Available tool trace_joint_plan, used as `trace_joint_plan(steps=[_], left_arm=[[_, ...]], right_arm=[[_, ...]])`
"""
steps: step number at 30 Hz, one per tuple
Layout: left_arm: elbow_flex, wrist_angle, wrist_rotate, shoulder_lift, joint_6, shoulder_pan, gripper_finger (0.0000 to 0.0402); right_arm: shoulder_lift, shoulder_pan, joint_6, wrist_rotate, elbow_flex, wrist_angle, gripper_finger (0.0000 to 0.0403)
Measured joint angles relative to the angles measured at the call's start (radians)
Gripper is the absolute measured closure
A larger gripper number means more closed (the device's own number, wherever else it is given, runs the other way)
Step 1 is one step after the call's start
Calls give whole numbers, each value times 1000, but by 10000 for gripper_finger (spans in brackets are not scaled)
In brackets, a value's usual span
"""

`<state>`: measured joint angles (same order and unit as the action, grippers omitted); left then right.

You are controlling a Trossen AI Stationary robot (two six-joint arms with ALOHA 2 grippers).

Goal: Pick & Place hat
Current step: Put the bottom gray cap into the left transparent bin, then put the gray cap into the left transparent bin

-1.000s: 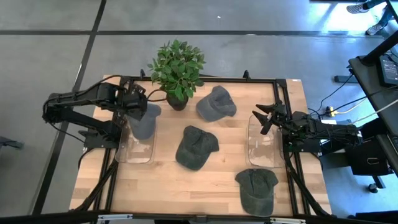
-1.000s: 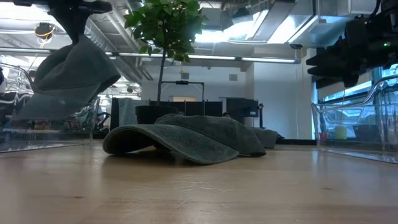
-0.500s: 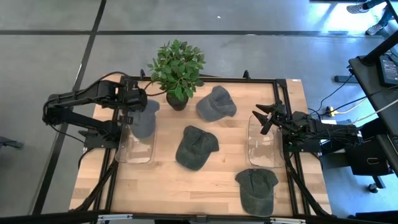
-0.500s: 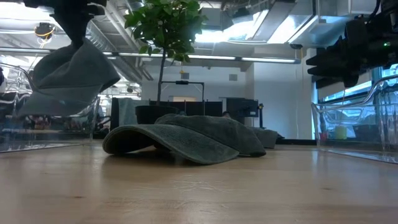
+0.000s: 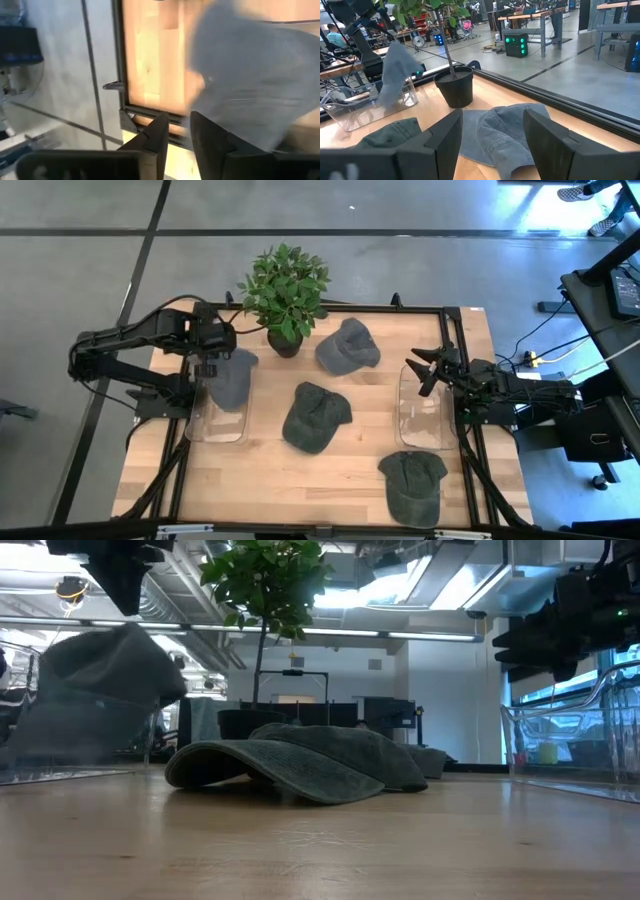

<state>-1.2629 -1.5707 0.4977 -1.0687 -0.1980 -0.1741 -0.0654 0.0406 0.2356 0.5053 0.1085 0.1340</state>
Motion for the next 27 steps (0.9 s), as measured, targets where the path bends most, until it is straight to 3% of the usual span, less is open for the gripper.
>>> trace_joint_plan(steps=[10, 14, 19, 24, 27], left_arm=[[-47, 0, 12, 4, -29, 0, 266], [-135, 27, -80, 17, 20, 1, 263], [-68, 387, -338, 153, 51, -20, 266], [106, 781, -372, 327, 141, -27, 266], [239, 1015, -449, 422, 175, -27, 264]], right_arm=[[0, 0, 0, 0, 0, 0, 194], [0, 0, 11, 0, 0, -1, 194], [0, 0, 51, -1, 0, -1, 194], [0, 0, 48, -1, 0, -2, 194], [0, 0, 47, -1, 0, -2, 194]])
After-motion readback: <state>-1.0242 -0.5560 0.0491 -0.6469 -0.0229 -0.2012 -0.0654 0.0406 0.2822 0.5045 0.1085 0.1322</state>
